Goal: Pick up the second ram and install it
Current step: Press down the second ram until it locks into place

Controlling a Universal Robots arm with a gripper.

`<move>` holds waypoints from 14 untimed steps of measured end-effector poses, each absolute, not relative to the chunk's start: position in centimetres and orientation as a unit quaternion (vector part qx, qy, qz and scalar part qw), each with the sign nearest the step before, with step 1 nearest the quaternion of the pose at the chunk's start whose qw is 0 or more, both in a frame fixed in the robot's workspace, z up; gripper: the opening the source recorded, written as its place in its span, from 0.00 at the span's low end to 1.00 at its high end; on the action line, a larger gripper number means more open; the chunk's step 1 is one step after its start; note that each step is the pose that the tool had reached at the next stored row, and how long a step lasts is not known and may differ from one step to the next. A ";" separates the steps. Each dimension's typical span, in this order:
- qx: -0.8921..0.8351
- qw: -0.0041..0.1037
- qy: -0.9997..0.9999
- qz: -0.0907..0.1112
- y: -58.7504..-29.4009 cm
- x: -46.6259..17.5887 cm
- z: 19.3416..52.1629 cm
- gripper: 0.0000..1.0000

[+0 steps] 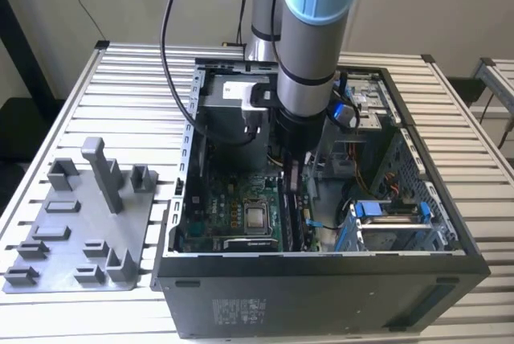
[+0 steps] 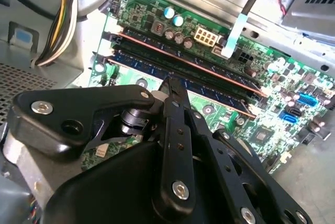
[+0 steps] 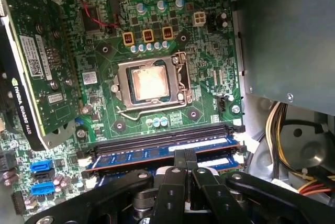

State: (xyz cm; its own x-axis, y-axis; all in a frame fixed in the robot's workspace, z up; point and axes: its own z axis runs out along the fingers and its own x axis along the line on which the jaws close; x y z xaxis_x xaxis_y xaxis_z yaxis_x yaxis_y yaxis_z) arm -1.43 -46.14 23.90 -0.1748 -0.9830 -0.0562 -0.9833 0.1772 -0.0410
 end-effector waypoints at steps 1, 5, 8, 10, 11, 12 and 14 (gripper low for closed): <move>-0.642 0.035 0.766 0.002 -46.2 -1.4 23.9 0.11; -0.644 0.035 0.764 0.002 -46.8 -1.4 23.8 0.11; -0.645 0.033 0.763 0.005 -47.1 -1.4 23.5 0.11; -0.647 0.029 0.762 0.007 -47.1 -1.4 23.4 0.11; -0.648 0.028 0.761 0.008 -47.1 -1.4 23.3 0.11; -0.649 0.028 0.761 0.008 -47.1 -1.4 23.3 0.11; -0.649 0.028 0.760 0.008 -47.1 -1.3 23.3 0.11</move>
